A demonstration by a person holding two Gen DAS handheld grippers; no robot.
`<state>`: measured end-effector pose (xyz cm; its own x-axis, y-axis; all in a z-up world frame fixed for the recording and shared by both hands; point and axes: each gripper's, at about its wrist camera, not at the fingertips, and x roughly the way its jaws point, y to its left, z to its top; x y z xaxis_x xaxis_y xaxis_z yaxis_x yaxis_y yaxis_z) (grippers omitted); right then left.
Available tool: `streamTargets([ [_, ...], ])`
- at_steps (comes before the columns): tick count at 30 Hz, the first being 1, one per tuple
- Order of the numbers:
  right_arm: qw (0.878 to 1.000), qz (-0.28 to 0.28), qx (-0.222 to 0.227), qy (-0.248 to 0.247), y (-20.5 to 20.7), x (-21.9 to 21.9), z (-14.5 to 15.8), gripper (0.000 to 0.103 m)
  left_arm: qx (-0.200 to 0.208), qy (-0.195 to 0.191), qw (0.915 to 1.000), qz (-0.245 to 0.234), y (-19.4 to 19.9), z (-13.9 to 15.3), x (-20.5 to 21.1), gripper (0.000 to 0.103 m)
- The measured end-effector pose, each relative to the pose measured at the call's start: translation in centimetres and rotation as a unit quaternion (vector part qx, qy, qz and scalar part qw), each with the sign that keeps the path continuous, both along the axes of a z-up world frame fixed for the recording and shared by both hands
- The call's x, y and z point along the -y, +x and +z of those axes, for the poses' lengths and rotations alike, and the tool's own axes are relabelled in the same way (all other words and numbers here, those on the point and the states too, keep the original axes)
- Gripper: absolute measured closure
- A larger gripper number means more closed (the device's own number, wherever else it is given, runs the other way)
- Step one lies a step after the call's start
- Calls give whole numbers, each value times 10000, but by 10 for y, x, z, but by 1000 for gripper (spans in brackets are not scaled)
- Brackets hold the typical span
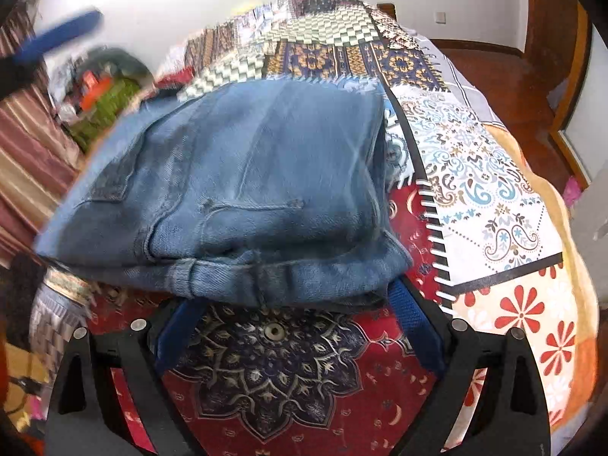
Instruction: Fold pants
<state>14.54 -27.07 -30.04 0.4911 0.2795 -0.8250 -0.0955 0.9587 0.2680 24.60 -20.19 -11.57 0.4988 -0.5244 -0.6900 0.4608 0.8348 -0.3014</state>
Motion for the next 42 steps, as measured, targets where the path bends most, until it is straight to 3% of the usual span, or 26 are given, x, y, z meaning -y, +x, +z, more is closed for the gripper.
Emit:
streamTargets([
  [5, 10000, -53, 12, 59, -1, 2, 1, 9, 11, 634, 9950, 775, 42, -13, -38, 23],
  [8, 10000, -58, -1, 26, 1, 3, 1, 9, 37, 1462, 9818, 1210, 76, -37, -60, 16],
  [11, 10000, -43, -3, -36, 0, 2, 2, 9, -604, 1932, 9683, 1463, 108, -80, -84, 16],
  [14, 10000, -33, -10, -76, 0, 1, 2, 9, -1428, 2267, 9553, 1249, 125, -137, -100, 13],
  [16, 9999, -58, -17, -84, 2, 1, 2, 9, -1131, 2348, 9573, 1251, 117, -148, -108, 0],
  [19, 9999, -91, -59, -105, 2, -1, 2, 9, -602, 2684, 9561, 1012, 102, -143, -105, 0],
  [25, 9996, -98, -7, -276, -2, -3, 11, 9, 97, 3580, 9301, 815, 72, -135, -103, 0],
  [27, 9995, -73, 50, -311, -5, -5, 15, 9, 107, 3574, 9297, 877, 64, -136, -118, 0],
  [29, 9993, -27, 109, -343, -8, -9, 20, 9, -136, 3267, 9397, 1007, 57, -135, -138, 0],
  [30, 9993, -4, 126, -349, -9, -11, 21, 9, -400, 2949, 9479, 1141, 55, -135, -155, 0],
  [33, 9990, 97, 210, -376, -12, -18, 25, 9, -971, 2190, 9617, 1329, 52, -138, -182, 0],
  [35, 9990, 139, 248, -355, -13, -23, 28, 9, -1198, 1887, 9640, 1443, 53, -135, -190, 0],
  [39, 9991, 172, 247, -284, -13, -28, 28, 9, -1039, 1530, 9700, 1578, 66, -109, -188, 1],
  [42, 9996, 200, 125, -161, -11, -30, 23, 9, -687, 1676, 9683, 1721, 96, -92, -173, 1],
])
